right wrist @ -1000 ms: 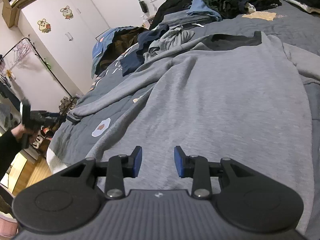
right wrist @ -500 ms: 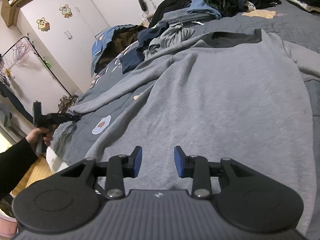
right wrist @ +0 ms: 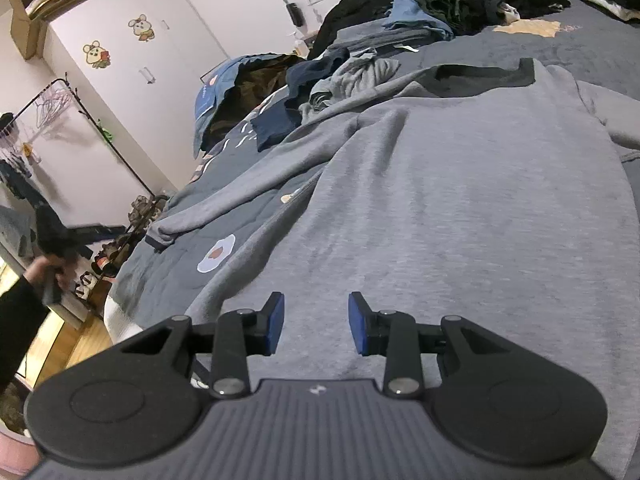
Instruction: Fold clothes
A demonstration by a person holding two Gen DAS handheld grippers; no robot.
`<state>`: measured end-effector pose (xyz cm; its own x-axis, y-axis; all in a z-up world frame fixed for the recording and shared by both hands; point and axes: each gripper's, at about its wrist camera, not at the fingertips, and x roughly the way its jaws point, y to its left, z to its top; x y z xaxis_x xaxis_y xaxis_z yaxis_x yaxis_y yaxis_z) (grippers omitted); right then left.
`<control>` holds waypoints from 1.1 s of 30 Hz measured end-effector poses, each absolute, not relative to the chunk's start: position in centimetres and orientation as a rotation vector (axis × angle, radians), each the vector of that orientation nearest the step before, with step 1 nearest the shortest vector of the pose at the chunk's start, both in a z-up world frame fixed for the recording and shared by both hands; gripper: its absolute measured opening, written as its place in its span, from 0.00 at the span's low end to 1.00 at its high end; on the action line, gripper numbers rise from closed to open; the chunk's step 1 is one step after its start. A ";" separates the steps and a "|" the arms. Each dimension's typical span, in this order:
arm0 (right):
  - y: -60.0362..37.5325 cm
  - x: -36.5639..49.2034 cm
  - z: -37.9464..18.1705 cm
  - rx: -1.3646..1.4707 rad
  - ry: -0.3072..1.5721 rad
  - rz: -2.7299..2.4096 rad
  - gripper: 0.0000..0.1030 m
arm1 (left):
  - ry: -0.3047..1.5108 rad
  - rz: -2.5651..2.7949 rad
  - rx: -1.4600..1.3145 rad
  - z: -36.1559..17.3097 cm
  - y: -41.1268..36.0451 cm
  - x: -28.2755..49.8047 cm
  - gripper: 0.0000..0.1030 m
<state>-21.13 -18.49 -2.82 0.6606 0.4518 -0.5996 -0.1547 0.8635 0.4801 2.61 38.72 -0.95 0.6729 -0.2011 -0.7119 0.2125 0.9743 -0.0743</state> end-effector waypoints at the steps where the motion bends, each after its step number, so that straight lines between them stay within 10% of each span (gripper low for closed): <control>1: -18.4 -21.1 -2.8 0.409 0.779 0.354 0.33 | 0.799 -0.254 0.021 -2.2 37.7 2.2 0.57; 4: -18.2 -21.2 -2.6 0.404 0.782 0.357 0.33 | 0.807 -0.248 0.047 -5.3 35.5 2.3 0.42; 12: -17.4 -21.0 -2.1 0.384 0.779 0.361 0.33 | 0.654 -0.149 0.351 -9.1 31.1 3.4 0.40; 17: -16.9 -20.5 -2.4 0.378 0.794 0.366 0.33 | 0.736 -0.236 0.232 -7.4 32.7 4.2 0.06; 24: -16.8 -20.4 -2.5 0.379 0.799 0.382 0.33 | 0.745 -0.368 -0.380 -0.4 40.1 4.3 0.04; 33: -15.6 -19.6 -1.8 0.351 0.798 0.425 0.33 | 0.901 -0.358 -0.240 0.4 39.1 4.7 0.03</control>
